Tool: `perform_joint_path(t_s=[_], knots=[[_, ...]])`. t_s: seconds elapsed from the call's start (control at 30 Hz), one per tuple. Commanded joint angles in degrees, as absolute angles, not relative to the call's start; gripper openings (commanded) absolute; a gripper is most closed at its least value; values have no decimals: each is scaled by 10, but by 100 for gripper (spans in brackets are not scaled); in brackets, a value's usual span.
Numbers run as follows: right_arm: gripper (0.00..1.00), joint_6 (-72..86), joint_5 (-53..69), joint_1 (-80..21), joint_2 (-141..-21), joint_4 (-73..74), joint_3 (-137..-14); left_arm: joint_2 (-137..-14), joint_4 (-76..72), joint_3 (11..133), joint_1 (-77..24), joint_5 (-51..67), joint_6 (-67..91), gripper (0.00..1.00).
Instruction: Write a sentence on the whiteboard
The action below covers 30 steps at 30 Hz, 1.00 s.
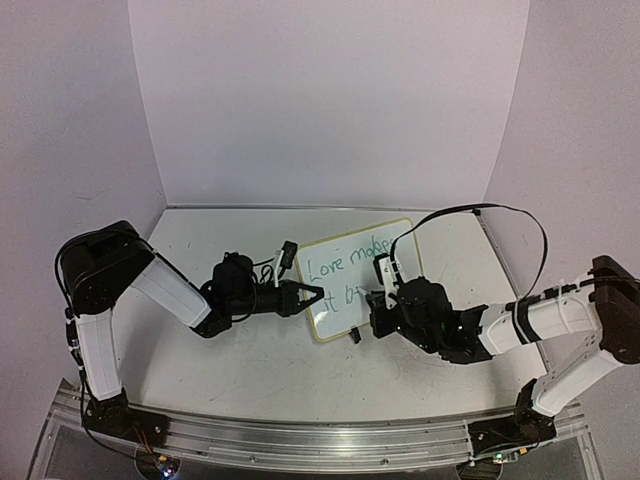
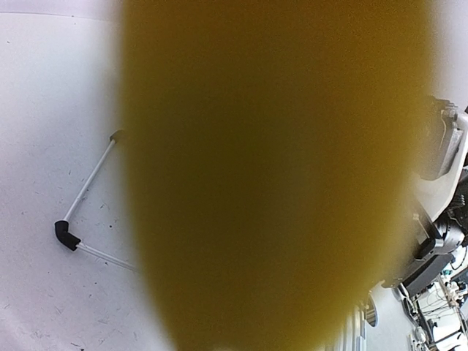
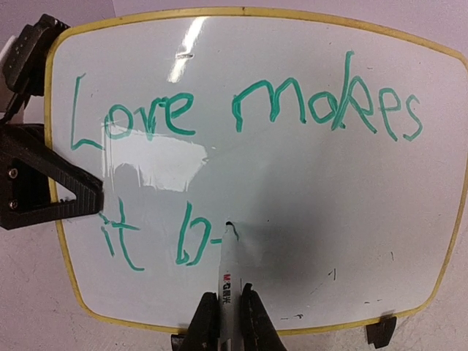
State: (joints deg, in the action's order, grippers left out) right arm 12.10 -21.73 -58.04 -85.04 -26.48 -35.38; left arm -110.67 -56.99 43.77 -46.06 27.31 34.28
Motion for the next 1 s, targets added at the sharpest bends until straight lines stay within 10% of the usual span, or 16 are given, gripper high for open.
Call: perform_joint_path(t_s=[0.0, 0.97], knots=[[0, 130, -201, -587, -861, -259, -365, -1115, -522, 434, -450, 248, 355, 0], [0, 177, -233, -596, -862, -216, -339, -1104, -522, 424, -450, 246, 352, 0]])
